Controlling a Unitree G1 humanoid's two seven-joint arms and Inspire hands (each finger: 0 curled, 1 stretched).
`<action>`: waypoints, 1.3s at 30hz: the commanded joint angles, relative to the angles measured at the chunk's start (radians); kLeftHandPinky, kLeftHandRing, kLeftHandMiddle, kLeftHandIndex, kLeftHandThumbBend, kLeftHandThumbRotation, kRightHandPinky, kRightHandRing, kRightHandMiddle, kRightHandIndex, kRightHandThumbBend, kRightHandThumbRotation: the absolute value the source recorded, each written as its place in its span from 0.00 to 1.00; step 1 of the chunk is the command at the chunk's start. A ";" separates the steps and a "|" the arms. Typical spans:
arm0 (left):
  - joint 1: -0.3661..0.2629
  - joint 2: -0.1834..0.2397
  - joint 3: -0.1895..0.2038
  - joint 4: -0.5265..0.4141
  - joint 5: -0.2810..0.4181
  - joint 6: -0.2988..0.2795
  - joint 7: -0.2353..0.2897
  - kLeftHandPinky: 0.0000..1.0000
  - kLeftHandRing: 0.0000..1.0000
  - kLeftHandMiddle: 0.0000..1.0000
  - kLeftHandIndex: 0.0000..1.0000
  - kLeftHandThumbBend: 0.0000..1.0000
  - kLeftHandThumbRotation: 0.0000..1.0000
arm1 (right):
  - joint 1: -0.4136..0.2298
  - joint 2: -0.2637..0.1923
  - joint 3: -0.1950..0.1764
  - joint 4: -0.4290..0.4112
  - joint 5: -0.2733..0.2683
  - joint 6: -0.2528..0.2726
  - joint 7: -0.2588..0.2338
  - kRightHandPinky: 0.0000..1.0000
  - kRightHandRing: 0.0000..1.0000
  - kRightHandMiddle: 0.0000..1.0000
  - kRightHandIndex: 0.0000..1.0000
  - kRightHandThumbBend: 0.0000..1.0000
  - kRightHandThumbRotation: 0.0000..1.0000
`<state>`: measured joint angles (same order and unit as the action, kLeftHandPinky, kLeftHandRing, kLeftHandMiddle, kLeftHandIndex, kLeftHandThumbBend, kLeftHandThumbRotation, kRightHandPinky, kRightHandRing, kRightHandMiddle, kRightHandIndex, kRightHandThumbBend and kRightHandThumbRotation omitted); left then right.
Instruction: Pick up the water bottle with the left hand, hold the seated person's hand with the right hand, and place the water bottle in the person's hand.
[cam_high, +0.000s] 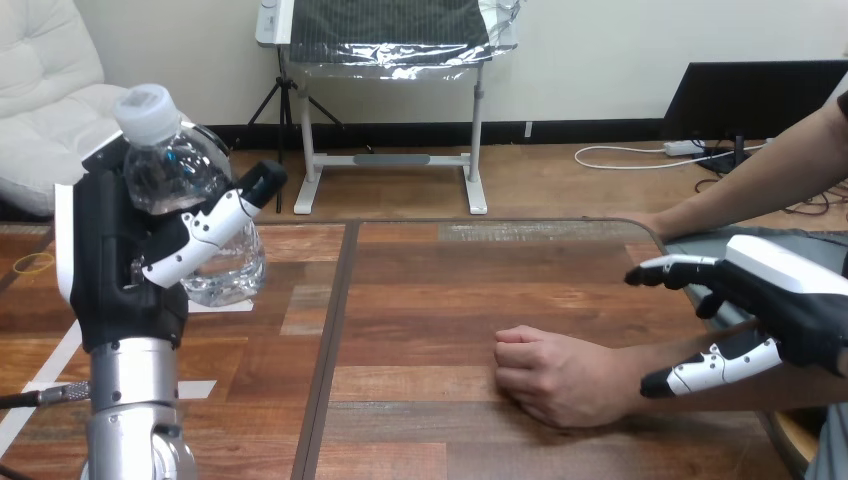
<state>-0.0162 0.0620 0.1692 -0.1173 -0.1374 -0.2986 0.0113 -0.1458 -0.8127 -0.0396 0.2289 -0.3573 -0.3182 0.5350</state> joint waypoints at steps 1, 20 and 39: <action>-0.038 0.005 -0.008 -0.053 0.003 -0.015 -0.010 0.16 0.22 0.28 0.31 0.70 0.00 | -0.102 -0.048 0.019 0.034 -0.020 -0.002 0.006 0.74 0.90 0.89 0.87 0.97 0.43; -0.038 0.004 -0.002 -0.054 -0.013 0.004 -0.015 0.16 0.22 0.28 0.31 0.67 0.00 | -0.189 -0.069 0.108 0.148 -0.079 0.018 0.078 0.84 0.95 0.94 0.91 1.00 0.47; -0.039 -0.001 -0.002 -0.036 -0.036 0.003 -0.034 0.16 0.22 0.28 0.31 0.67 0.00 | -0.228 -0.068 0.194 0.227 -0.207 -0.052 -0.016 0.97 0.95 0.95 0.92 1.00 0.43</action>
<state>-0.0081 0.0618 0.1729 -0.1173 -0.1550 -0.2824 -0.0093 -0.3262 -0.8614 0.1279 0.4155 -0.5275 -0.3653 0.5595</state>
